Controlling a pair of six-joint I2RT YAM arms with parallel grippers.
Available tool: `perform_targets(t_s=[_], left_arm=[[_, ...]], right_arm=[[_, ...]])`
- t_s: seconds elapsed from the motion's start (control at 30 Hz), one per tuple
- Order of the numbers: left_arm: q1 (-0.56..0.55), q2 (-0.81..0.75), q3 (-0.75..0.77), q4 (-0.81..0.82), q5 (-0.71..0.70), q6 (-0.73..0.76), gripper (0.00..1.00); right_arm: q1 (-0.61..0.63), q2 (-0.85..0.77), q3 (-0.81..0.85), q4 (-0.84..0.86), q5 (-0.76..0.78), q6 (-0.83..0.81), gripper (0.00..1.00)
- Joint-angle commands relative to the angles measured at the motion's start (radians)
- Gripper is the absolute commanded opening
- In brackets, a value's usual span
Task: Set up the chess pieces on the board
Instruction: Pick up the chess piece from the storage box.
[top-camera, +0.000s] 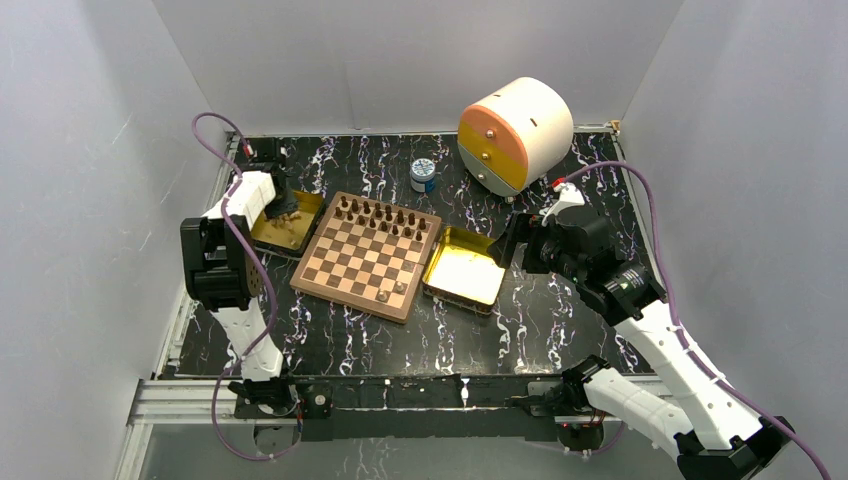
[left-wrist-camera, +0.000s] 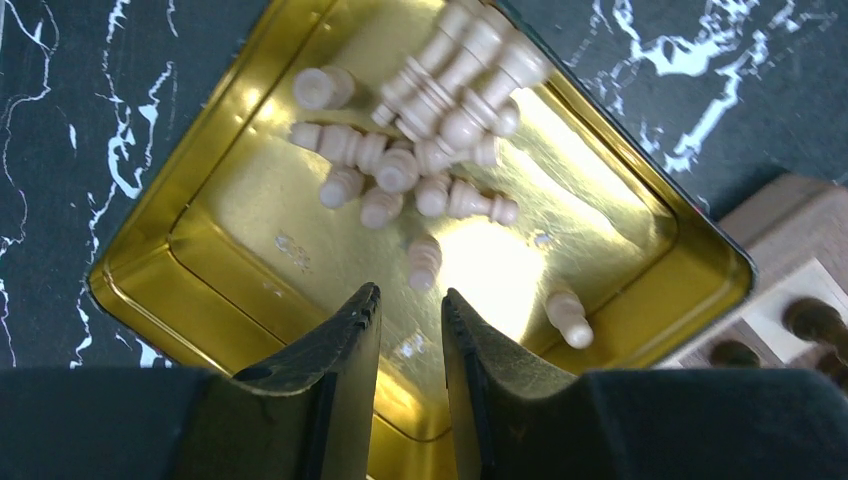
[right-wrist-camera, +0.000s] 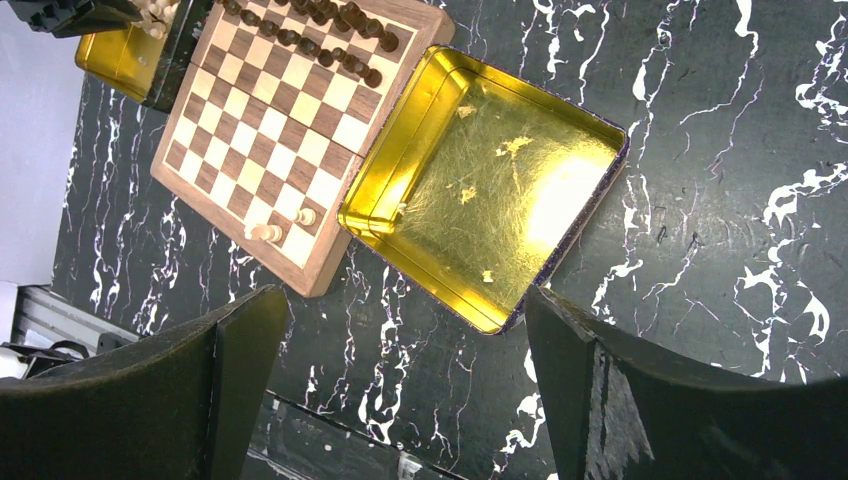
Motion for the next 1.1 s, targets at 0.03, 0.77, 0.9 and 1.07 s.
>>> perform_targets(t_s=[0.03,0.77,0.9,1.07], left_arm=[[0.024,0.024,0.001,0.04,0.019,-0.007,0.27],[0.027,0.087,0.013,0.042,0.047,0.003,0.14],[0.027,0.071,0.019,0.032,0.045,0.004,0.13],[0.027,0.041,0.024,0.01,0.047,0.003,0.13]], right_arm=[[-0.003,-0.001,0.052,0.01,0.016,-0.016,0.99],[-0.004,-0.01,0.055,-0.003,0.035,-0.031,0.99],[-0.003,-0.012,0.052,-0.003,0.031,-0.029,0.99],[-0.003,-0.022,0.046,-0.002,0.03,-0.023,0.99]])
